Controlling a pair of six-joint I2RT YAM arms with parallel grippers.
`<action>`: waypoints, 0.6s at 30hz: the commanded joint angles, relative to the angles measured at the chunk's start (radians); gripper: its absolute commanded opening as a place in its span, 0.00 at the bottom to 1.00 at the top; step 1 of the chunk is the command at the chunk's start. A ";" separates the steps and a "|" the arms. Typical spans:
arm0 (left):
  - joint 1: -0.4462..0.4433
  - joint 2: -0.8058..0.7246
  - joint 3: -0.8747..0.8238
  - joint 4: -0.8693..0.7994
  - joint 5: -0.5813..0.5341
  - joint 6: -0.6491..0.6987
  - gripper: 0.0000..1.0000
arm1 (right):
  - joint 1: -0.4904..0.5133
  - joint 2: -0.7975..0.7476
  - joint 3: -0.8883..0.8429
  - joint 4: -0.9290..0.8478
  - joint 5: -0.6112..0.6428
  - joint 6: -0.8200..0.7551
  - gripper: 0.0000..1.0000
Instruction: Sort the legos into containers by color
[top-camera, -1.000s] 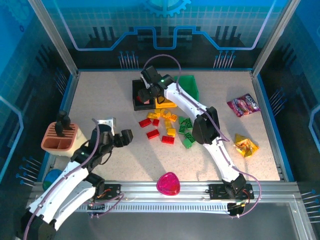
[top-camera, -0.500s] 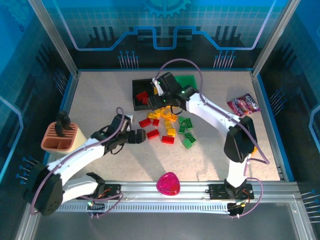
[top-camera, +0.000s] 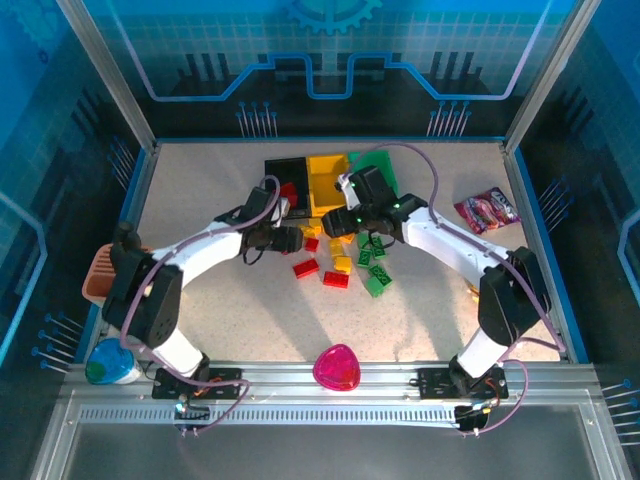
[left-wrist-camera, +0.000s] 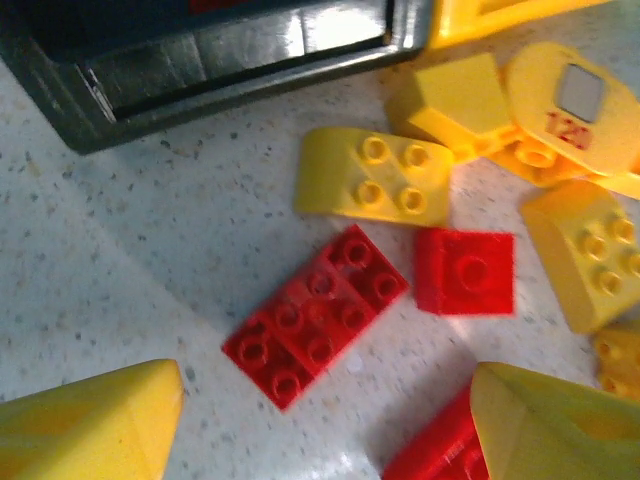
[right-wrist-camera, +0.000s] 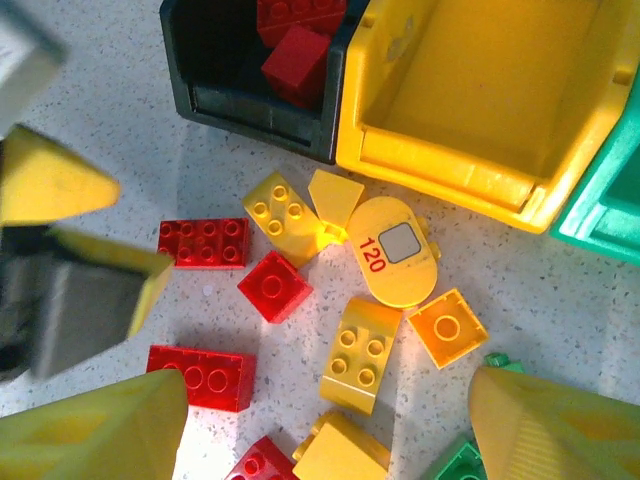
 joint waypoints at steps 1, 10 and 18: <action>0.003 0.071 0.066 -0.098 0.052 0.059 0.77 | -0.019 -0.046 -0.048 0.058 -0.043 0.023 0.75; 0.003 0.142 0.099 -0.099 0.036 0.072 0.77 | -0.067 -0.095 -0.160 0.116 -0.090 0.050 0.75; 0.001 0.209 0.171 -0.138 0.042 0.099 0.76 | -0.088 -0.122 -0.221 0.142 -0.103 0.067 0.74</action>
